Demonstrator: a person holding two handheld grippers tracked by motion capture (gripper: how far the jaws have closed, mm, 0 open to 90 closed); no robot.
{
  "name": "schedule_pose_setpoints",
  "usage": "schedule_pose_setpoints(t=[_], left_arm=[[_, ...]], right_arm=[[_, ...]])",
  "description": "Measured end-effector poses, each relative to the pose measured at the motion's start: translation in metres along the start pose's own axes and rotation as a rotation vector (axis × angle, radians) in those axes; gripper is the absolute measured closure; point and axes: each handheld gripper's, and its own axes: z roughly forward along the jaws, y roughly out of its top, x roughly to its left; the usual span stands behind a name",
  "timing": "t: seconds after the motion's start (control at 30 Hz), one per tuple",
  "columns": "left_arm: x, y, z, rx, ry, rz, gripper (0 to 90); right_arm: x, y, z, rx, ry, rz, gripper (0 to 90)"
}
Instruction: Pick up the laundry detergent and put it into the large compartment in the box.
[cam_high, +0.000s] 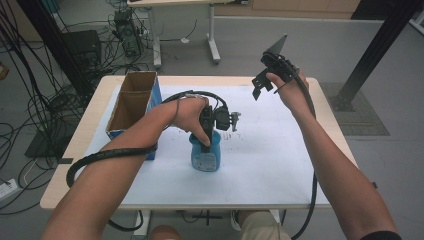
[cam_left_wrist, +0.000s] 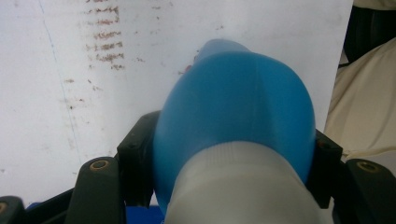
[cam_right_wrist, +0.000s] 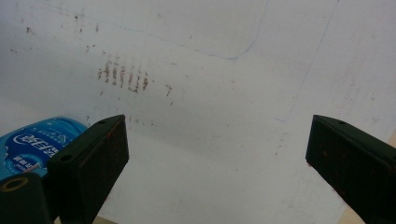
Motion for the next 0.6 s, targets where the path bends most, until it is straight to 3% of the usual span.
schedule_pose_setpoints(t=[0.6], left_arm=[[0.0001,-0.0004,-0.0002,-0.001,0.001,-0.007,36.1]], right_arm=[[0.0015,-0.0008,0.0014,0.001,0.0,-0.003,5.9]])
